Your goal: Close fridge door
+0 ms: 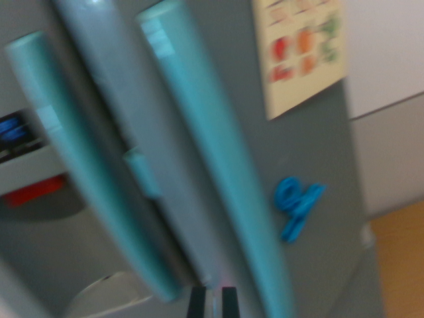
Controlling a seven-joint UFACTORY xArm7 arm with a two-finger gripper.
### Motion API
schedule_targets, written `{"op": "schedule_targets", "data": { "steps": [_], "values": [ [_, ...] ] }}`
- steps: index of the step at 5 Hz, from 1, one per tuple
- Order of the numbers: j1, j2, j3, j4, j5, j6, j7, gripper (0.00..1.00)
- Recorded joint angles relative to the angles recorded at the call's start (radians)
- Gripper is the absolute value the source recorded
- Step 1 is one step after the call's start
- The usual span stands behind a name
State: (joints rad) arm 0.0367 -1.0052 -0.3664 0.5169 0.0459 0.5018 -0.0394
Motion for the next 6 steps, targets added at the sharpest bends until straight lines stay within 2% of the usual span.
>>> {"op": "schedule_targets", "data": {
  "steps": [1,2,3,4,5,6],
  "values": [
    [0.0,0.084,-0.021,0.062,0.0,0.0,0.0,1.0],
    [0.0,0.084,-0.021,0.062,0.0,0.0,0.0,1.0],
    [0.0,0.177,-0.023,0.123,0.0,0.0,0.0,1.0],
    [0.0,0.177,-0.023,0.123,0.0,0.0,0.0,1.0],
    [0.0,0.269,-0.023,0.175,0.0,-0.001,0.0,1.0],
    [0.0,0.269,-0.023,0.175,0.0,-0.001,0.0,1.0]
  ]
}}
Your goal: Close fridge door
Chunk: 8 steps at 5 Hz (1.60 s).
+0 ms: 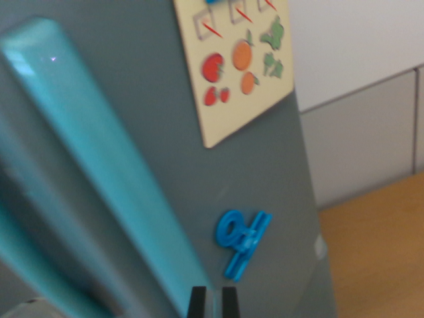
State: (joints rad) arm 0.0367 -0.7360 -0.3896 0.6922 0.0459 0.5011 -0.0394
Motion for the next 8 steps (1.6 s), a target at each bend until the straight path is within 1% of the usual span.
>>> {"op": "schedule_targets", "data": {
  "steps": [1,2,3,4,5,6,7,8],
  "values": [
    [0.0,0.079,0.0,0.039,0.0,-0.003,0.0,1.0],
    [0.0,0.079,0.0,0.039,0.0,-0.003,0.0,1.0],
    [0.0001,0.14,0.001,0.07,0.0,-0.004,0.0,1.0],
    [0.0001,0.14,0.001,0.07,0.0,-0.004,0.0,1.0],
    [0.0008,0.187,0.006,0.102,0.0,-0.004,0.0,1.0],
    [0.0008,0.187,0.006,0.102,0.0,-0.004,0.0,1.0],
    [0.0024,0.231,0.025,0.127,0.0,-0.004,0.0,1.0],
    [0.0024,0.231,0.025,0.127,0.0,-0.004,0.0,1.0]
  ]
}}
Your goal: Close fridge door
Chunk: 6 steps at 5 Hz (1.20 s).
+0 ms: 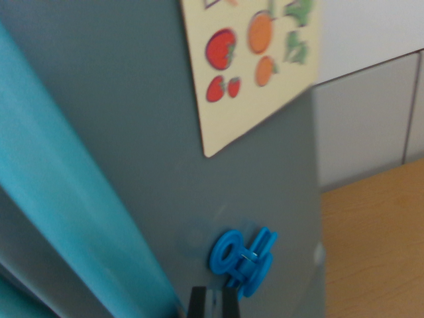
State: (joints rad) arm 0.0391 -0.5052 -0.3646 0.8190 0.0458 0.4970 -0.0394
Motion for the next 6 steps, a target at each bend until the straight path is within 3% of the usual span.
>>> {"op": "schedule_targets", "data": {
  "steps": [1,2,3,4,5,6],
  "values": [
    [0.0001,0.036,0.026,0.02,0.0,0.0,0.0,1.0],
    [0.0001,0.036,0.026,0.02,0.0,0.0,0.0,1.0],
    [0.0001,0.071,0.053,0.049,0.0,0.0,0.0,1.0],
    [0.0001,0.071,0.053,0.049,0.0,0.0,0.0,1.0],
    [0.0002,0.11,0.081,0.086,0.0,0.0,0.0,1.0],
    [0.0002,0.11,0.081,0.086,0.0,0.0,0.0,1.0]
  ]
}}
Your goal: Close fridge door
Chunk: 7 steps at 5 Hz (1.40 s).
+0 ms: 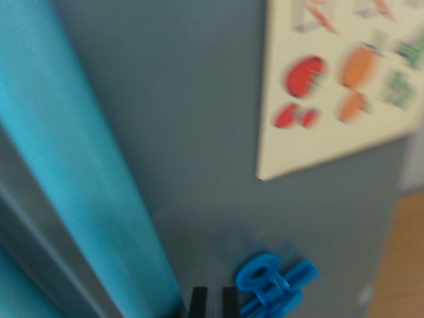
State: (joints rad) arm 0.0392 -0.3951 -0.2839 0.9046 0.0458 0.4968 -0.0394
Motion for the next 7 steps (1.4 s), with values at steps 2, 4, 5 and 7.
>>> {"op": "schedule_targets", "data": {
  "steps": [2,4,5,7],
  "values": [
    [0.0,0.039,0.024,0.035,0.0,0.0,0.0,1.0],
    [0.0,0.073,0.048,0.073,0.0,0.0,0.0,1.0],
    [0.0,0.108,0.063,0.118,0.0,0.0,0.0,1.0],
    [0.0,0.12,0.065,0.13,-0.0001,0.0,0.0,1.0]
  ]
}}
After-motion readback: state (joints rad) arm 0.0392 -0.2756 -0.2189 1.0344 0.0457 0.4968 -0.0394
